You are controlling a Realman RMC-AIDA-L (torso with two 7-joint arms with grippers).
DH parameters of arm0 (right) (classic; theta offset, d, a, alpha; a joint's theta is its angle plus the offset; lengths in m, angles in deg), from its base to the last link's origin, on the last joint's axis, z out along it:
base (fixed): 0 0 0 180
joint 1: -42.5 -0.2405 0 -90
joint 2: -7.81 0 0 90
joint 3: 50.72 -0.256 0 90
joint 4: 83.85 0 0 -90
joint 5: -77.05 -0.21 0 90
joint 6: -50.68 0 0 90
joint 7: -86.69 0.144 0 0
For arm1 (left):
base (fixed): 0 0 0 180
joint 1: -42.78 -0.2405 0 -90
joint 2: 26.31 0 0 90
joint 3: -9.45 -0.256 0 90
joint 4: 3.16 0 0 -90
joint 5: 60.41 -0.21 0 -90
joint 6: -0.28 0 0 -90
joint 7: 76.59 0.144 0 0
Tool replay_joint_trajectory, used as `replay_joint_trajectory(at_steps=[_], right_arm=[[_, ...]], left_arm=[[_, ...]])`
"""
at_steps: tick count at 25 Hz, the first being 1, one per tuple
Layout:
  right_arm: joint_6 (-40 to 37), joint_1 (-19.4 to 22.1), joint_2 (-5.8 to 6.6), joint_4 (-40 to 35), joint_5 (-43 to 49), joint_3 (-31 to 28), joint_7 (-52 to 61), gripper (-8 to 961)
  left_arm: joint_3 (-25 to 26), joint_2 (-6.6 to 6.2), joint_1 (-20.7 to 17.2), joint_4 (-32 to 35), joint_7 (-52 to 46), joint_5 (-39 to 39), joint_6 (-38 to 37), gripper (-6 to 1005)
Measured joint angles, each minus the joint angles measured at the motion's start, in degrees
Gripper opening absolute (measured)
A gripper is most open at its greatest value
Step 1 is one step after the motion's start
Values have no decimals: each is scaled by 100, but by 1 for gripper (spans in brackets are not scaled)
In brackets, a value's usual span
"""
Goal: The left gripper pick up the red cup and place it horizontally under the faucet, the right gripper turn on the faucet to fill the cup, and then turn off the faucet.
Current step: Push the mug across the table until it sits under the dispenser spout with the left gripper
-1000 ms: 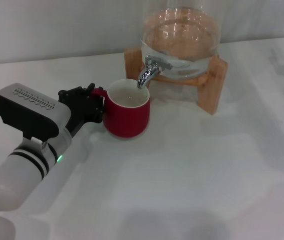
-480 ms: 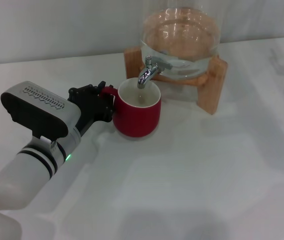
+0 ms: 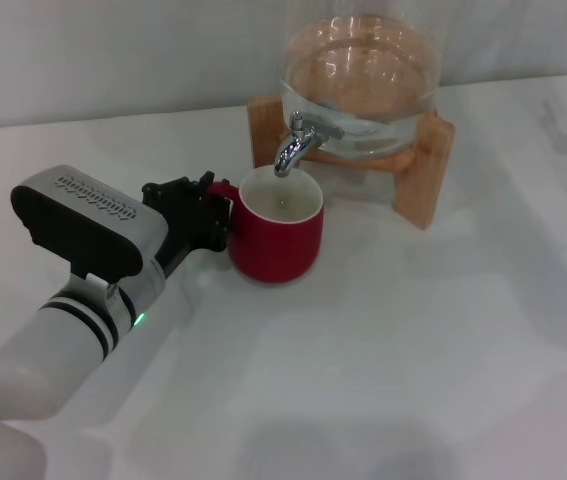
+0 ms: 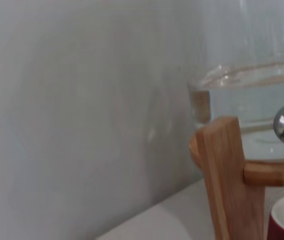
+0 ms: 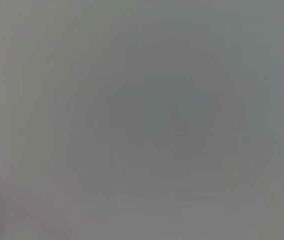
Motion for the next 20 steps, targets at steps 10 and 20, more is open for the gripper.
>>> replay_joint_trajectory(at_steps=[10,20], right_arm=[[71,31,-6,0,30,0,0,703],[73,29,-6,0,38,0,0,703]], left_arm=[[57,-1,14,-35,0,32,-104,125],[394,-1,21,-45,-1,10,-473,132]])
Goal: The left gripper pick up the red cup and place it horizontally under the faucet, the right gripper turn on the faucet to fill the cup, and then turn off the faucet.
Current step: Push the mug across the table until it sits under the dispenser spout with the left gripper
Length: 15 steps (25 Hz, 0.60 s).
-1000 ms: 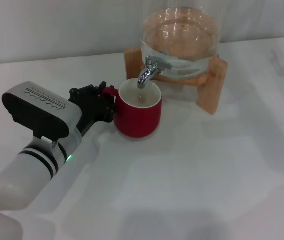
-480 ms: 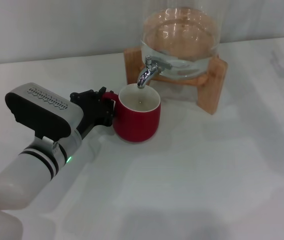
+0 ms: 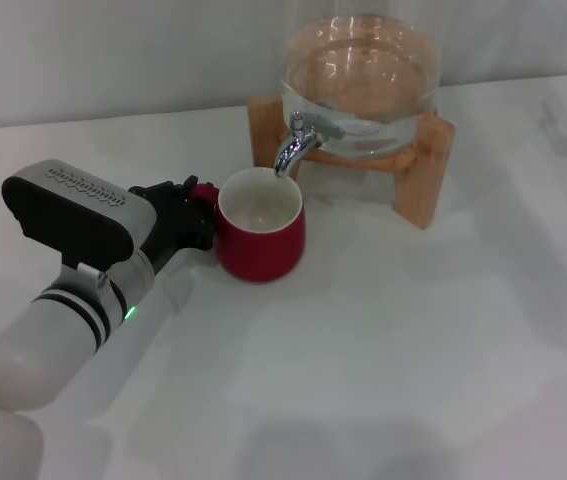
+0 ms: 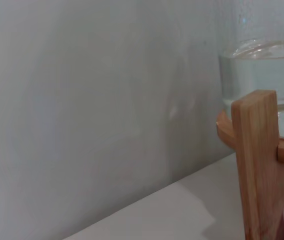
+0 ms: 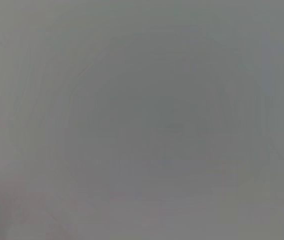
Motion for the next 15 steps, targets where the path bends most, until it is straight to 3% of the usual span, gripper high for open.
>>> replay_joint_trajectory(at_steps=[15], right_arm=[[-1,-39,-9,60,0,4,0,703]], left_arm=[[3,0,27,18,8,-8,-189,184]])
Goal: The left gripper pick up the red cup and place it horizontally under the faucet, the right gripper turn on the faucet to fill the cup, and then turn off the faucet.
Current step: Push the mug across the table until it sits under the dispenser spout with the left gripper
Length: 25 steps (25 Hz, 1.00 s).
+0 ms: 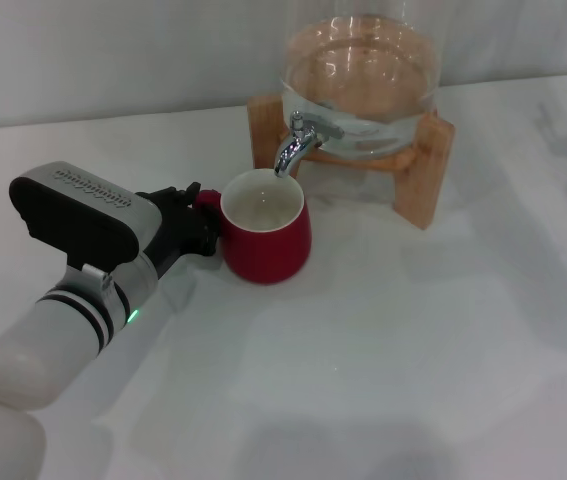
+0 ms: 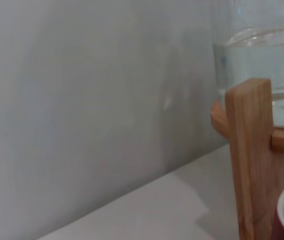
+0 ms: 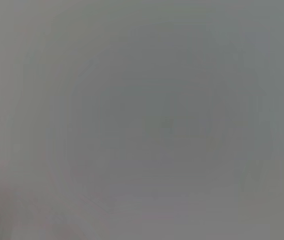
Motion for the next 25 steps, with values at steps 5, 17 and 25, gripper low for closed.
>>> replay_joint_trajectory(at_steps=[5,17,25], right_arm=[[0,14,0,3,0,58,0,702],[0,33,4,2,0,67,0,702],[0,41,21,3,0,67,0,703]], left_arm=[[0,0,15,44,12,-1,-90,201],[12,0,-4,146,49,-5,-112,251],[58,10,-42,203,124,-5,-112,332]])
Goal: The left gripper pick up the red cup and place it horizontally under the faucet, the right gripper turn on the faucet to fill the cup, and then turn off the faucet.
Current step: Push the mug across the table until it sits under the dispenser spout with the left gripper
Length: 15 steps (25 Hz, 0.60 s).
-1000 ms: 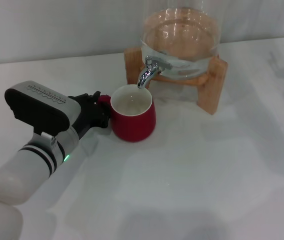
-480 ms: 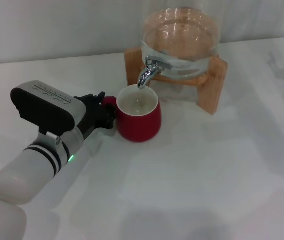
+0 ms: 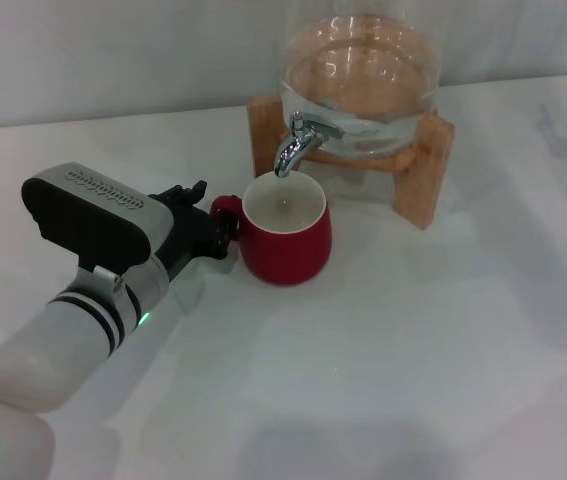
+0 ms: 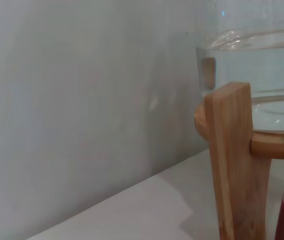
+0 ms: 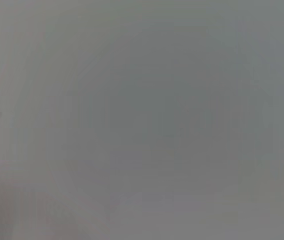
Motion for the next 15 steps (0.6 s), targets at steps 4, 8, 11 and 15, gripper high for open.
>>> replay_joint_trajectory(at_steps=[4,8,11,15], right_arm=[[0,0,8,0,-3,0,0,703],[-6,0,8,0,-7,0,0,703],[-10,0,7,0,-11,0,0,703],[-24,0,12,0,-17,-5,-1,703]], left_arm=[[2,8,-3,0,4,2,0,402],[-2,8,-33,24,36,-1,0,419],[6,8,-119,125,225,-1,2,419],[102,11,-266,292,550,0,4,418]])
